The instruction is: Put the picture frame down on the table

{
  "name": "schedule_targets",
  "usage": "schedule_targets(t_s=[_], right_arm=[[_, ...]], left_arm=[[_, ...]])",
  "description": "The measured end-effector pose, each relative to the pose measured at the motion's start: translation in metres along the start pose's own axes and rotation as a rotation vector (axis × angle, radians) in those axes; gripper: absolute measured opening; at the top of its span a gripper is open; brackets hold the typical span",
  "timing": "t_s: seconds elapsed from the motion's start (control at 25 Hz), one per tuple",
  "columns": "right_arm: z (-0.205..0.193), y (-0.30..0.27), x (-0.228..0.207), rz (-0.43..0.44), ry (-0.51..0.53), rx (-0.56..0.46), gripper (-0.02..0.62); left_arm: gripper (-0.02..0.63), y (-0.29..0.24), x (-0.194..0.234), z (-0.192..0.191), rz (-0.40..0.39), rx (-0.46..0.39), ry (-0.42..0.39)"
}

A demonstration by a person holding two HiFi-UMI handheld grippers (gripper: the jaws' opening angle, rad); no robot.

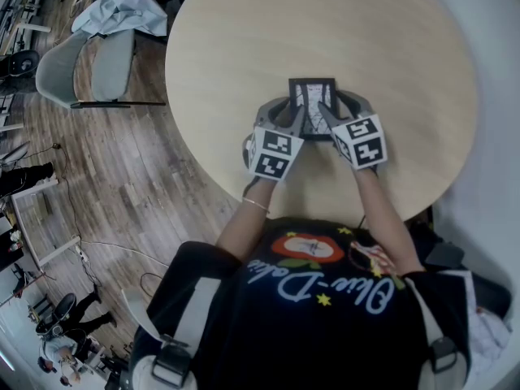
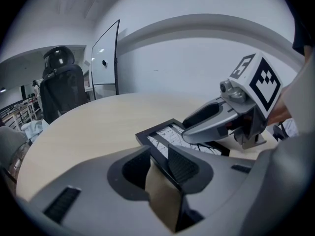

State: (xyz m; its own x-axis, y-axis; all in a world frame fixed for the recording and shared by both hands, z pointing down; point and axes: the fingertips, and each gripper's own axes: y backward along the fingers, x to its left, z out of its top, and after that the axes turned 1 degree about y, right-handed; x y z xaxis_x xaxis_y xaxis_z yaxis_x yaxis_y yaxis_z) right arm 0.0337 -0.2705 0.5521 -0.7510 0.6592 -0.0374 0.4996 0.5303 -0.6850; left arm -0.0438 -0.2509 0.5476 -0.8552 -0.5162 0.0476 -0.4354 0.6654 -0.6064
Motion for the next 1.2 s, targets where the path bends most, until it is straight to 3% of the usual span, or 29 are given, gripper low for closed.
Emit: schedule_targets(t_s=[0.84,1.2], right_arm=[[0.002,0.000,0.008,0.000,0.029,0.007,0.176],[0.008,0.002,0.008,0.007,0.018,-0.028,0.175]], left_arm=[[0.112,0.000,0.000,-0.004,-0.021,0.015,-0.016],[0.112,0.009,0.014,0.007,0.014,-0.043,-0.010]])
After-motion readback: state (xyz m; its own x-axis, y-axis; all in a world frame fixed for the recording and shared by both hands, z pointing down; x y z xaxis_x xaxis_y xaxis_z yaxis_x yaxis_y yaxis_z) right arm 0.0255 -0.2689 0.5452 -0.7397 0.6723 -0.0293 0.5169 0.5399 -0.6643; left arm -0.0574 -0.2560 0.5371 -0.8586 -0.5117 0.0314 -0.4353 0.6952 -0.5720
